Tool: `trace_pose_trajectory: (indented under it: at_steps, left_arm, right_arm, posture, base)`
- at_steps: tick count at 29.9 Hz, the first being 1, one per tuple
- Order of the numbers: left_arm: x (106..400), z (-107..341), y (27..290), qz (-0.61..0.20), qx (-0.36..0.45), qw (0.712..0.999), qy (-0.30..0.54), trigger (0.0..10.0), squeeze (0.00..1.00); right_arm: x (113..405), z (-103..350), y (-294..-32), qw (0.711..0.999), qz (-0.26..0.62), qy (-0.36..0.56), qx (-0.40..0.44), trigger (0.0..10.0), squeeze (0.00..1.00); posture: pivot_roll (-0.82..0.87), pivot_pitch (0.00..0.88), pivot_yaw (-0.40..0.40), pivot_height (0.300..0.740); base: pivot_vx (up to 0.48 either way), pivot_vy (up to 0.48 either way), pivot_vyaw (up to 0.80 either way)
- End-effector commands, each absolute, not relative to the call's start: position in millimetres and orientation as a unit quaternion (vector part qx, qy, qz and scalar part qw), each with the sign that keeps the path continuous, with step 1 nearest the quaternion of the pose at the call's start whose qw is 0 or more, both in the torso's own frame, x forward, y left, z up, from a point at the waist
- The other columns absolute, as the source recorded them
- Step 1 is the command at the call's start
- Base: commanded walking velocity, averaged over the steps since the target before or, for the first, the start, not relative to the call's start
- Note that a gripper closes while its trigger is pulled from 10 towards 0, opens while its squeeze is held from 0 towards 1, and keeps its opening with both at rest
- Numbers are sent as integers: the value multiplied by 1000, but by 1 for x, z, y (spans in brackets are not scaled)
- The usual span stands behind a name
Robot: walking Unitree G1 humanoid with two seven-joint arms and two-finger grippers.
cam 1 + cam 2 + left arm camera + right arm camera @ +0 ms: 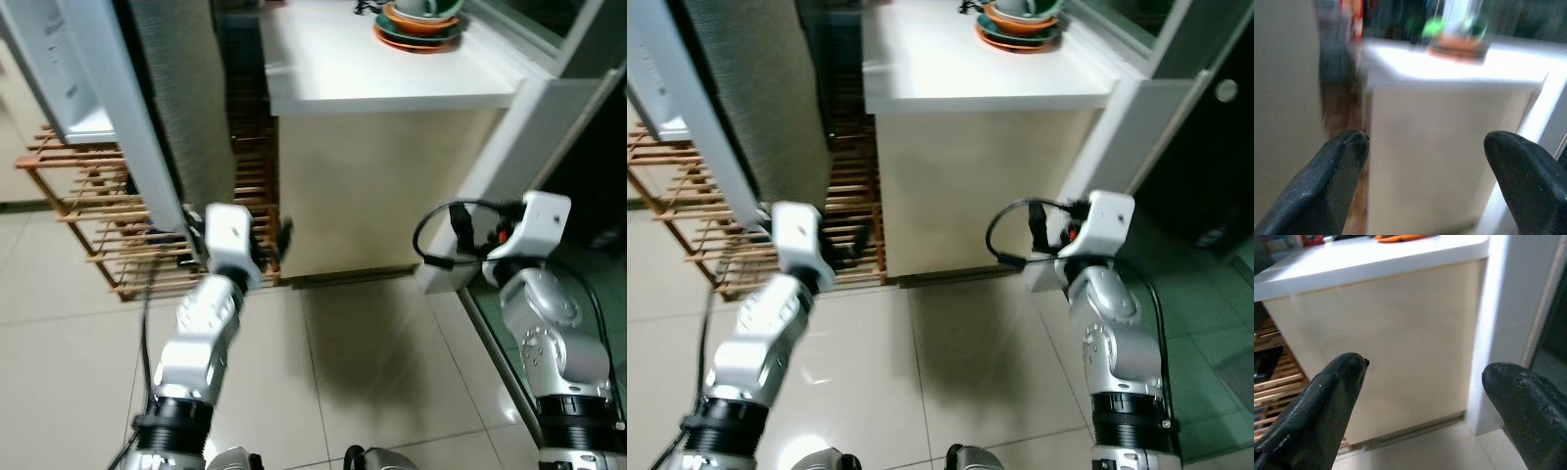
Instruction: Restocking fridge
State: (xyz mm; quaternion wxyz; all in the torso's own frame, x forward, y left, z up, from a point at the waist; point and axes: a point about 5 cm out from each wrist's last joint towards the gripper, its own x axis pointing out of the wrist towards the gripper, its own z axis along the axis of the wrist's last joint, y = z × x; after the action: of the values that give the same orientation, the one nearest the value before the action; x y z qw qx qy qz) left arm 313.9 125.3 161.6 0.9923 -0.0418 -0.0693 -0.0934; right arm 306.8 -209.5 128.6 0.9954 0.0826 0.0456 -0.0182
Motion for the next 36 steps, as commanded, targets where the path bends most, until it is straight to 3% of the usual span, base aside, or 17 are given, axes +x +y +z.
trace_pose_trajectory:
  at_steps: [1, 9, 17, 26, 36]
  left_arm:
    - [314, 171, 124, -88, -50, 991, -90, 10000, 0]
    - [316, 176, 128, -76, -48, 992, -93, 10000, 0]
    - [319, 171, 135, -41, -32, 996, -78, 10000, 0]
    - [324, 163, 157, 28, -10, 999, -42, 10000, 0]
    - [317, 155, 146, -18, -8, 999, -34, 10000, 0]
  right_arm:
    - [311, 133, -205, 997, -18, 28, 72, 10000, 0]
    - [313, 127, -197, 997, -12, 27, 71, 10000, 0]
    - [311, 122, -198, 997, -9, 32, 69, 10000, 0]
    - [310, 122, -191, 997, 8, 27, 69, 10000, 0]
    - [304, 118, -191, 998, -6, 21, 66, 10000, 0]
  posture:
    - [-115, 0, -11, 736]
    - [-111, 0, -3, 736]
    - [-117, 0, -5, 736]
    - [-120, 0, 6, 736]
    - [-114, 0, 7, 736]
  base:
    - [352, 326, 0]
    - [325, 352, 0]
    - [0, 440, 0]
    - [0, 0, 0]
    - [70, 0, 0]
